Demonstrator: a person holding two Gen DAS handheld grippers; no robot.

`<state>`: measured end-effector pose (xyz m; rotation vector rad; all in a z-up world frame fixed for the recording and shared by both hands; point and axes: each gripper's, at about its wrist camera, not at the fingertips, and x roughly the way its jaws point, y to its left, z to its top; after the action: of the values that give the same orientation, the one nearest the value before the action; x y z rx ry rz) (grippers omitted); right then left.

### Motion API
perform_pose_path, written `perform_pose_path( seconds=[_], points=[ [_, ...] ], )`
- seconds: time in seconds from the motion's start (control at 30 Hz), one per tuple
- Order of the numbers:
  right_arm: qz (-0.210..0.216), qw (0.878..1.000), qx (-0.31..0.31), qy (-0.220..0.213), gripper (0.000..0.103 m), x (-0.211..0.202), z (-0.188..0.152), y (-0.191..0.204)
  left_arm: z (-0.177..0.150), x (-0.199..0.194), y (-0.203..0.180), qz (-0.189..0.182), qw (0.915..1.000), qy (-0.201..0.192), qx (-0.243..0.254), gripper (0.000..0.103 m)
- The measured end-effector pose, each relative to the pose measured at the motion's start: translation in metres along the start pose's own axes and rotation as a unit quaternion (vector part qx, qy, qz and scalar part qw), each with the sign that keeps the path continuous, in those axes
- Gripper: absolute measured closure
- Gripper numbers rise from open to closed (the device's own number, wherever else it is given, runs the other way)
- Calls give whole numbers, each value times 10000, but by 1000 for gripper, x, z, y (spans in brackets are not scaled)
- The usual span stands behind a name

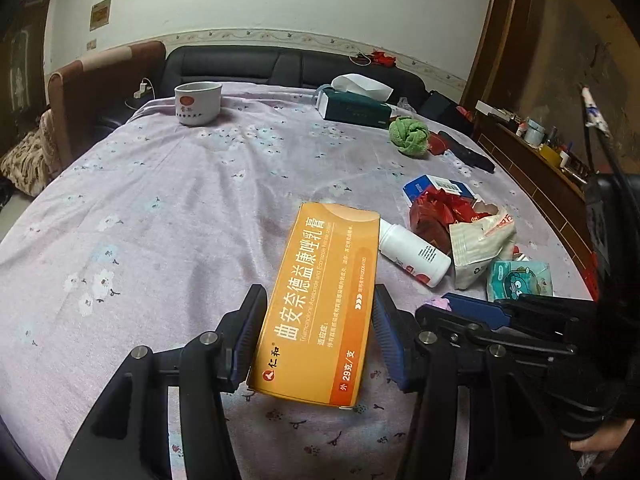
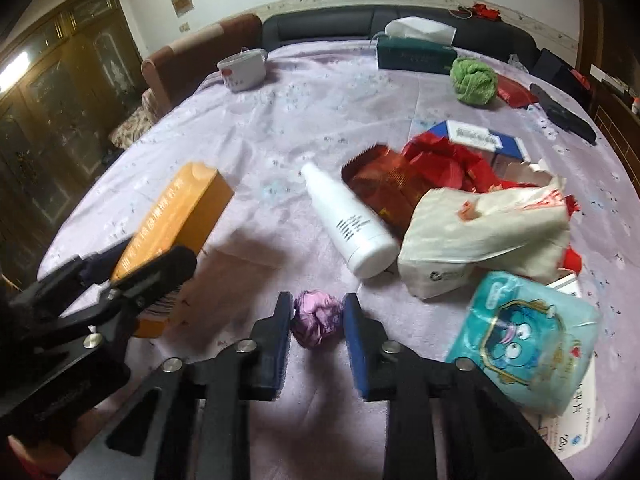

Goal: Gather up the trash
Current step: 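Grasp the pink crumpled tissue with the right tool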

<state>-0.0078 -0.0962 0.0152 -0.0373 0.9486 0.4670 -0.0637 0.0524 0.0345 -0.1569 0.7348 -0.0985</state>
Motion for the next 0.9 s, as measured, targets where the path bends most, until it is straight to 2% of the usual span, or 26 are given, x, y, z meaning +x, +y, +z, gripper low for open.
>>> perform_pose_path(
  seconds=[0.1,0.3,0.57,0.73,0.9],
  points=[
    [-113,9998,-50,-148,77,-9,-6,1,0,-1,-2,30,10000,-35,40,51],
    [-331,9969,-61,-712,77,-53,-23,-9,-6,-7,-19,279,9989,-194,314,51],
    [-889,9913,47,-971,77,-83,-43,-35,-19,-11,-60,9,9980,-121,612,51],
    [-1097,9876,142,-1112,77,-97,-51,-51,-21,-12,-80,-56,9972,-82,741,51],
    [-1080,9872,272,-1137,77,-104,-57,-62,-24,-12,-94,-95,9964,-30,844,51]
  ],
)
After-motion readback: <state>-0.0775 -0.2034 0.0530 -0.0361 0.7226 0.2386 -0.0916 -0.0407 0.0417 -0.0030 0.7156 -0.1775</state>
